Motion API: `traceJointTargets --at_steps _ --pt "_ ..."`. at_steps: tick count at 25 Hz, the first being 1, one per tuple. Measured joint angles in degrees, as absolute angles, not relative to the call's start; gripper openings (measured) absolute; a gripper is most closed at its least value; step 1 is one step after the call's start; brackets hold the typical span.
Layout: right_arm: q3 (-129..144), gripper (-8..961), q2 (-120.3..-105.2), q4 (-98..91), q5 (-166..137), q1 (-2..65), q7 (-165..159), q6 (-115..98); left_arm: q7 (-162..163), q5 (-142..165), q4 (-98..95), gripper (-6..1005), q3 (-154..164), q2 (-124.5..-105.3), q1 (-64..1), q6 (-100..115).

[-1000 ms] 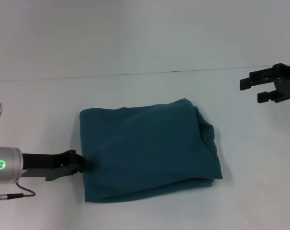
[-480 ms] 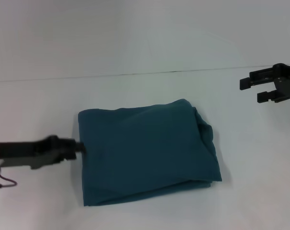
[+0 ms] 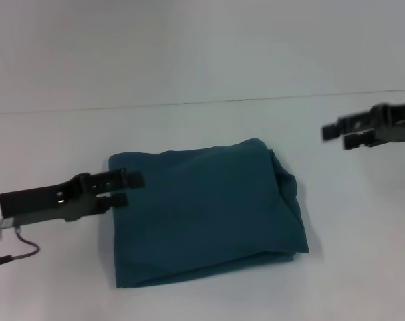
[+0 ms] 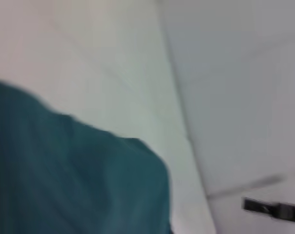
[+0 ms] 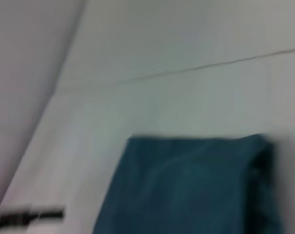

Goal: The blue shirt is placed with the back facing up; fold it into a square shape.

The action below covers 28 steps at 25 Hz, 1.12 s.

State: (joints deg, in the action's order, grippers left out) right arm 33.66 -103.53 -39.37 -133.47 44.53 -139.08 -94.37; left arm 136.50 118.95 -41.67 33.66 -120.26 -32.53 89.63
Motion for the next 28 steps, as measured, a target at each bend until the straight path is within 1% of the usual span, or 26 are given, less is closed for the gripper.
traceJointTargets --at_steps 1,3,5,6,8,10,12,15,18,21,28 --pt "33.79 853 -103.95 -39.39 -132.75 44.49 -134.8 -96.32 133.88 118.5 -41.74 721 33.25 -119.78 -32.36 91.55" --pt "33.85 852 -105.28 -40.1 -132.11 44.24 -124.82 -100.75 128.46 118.61 -42.18 781 32.16 -118.49 -31.64 96.51" --pt "33.77 852 -107.44 -41.4 -131.97 43.53 -117.6 -103.67 124.12 119.51 -43.85 838 31.92 -117.72 -30.37 100.84" --pt "33.74 852 -108.33 -41.72 -131.93 43.22 -115.62 -104.56 122.37 120.2 -44.83 866 32.04 -117.65 -29.74 102.46" --pt "33.75 852 -110.78 -42.28 -131.81 42.51 -112.12 -105.0 117.78 122.37 -46.8 923 32.07 -117.8 -28.51 105.75" --pt "34.56 853 -113.01 -42.04 -132.14 42.22 -110.4 -105.09 114.32 123.77 -47.47 920 32.29 -118.25 -27.55 107.43" --pt "36.21 854 -114.72 -41.57 -132.72 42.0 -109.54 -105.12 111.8 124.4 -47.63 918 33.14 -119.13 -26.56 108.01" --pt "39.78 853 -116.73 -40.94 -132.97 41.54 -109.24 -104.67 109.63 124.54 -47.58 915 35.0 -120.48 -25.75 107.75" --pt "41.7 852 -117.7 -40.23 -132.98 41.41 -109.26 -103.98 106.68 124.57 -47.62 915 35.87 -121.95 -25.64 107.04" --pt "41.93 853 -118.07 -39.41 -132.82 41.38 -109.41 -103.44 104.22 124.59 -47.5 915 36.19 -123.02 -25.83 104.46" --pt "41.63 853 -117.75 -38.76 -132.71 40.73 -109.57 -103.17 103.92 124.63 -46.46 915 38.96 -123.2 -26.53 100.11"
